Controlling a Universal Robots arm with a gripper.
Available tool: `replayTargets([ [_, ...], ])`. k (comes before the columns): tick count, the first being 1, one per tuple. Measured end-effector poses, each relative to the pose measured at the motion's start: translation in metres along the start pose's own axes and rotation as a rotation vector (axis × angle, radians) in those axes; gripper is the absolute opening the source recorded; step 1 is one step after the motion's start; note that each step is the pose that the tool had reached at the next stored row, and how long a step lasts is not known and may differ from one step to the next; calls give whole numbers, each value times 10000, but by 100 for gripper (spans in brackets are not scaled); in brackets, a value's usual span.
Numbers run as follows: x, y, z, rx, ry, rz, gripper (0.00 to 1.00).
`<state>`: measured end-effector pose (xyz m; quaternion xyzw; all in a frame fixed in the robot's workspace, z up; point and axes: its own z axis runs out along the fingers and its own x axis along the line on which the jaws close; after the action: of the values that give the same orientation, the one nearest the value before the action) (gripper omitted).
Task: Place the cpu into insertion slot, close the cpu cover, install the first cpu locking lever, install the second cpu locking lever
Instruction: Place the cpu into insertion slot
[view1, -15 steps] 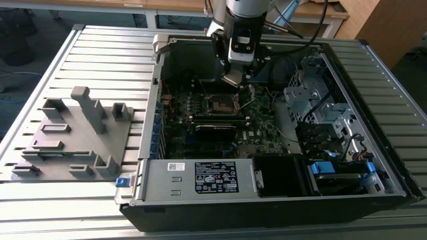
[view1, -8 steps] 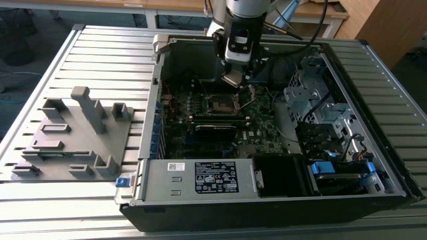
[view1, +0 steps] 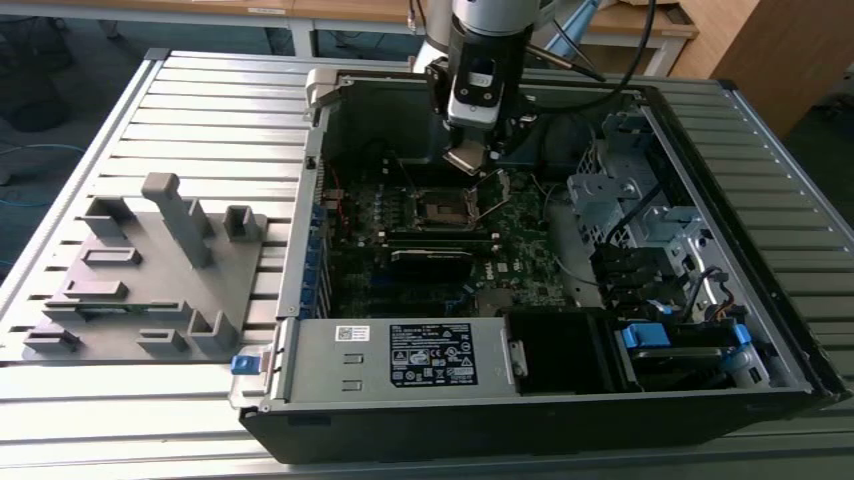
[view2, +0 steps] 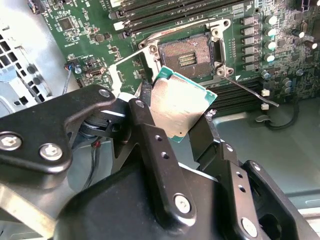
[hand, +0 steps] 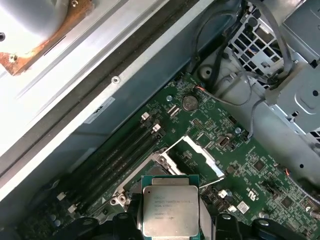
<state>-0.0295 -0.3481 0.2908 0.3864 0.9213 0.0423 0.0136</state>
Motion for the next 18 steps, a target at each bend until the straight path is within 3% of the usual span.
replayTargets([
  [5, 0, -1, 4, -4, -59, 665, 54],
  [12, 0, -1, 5, -6, -64, 717, 54],
  [18, 0, -1, 14, -14, -149, 1678, 54],
])
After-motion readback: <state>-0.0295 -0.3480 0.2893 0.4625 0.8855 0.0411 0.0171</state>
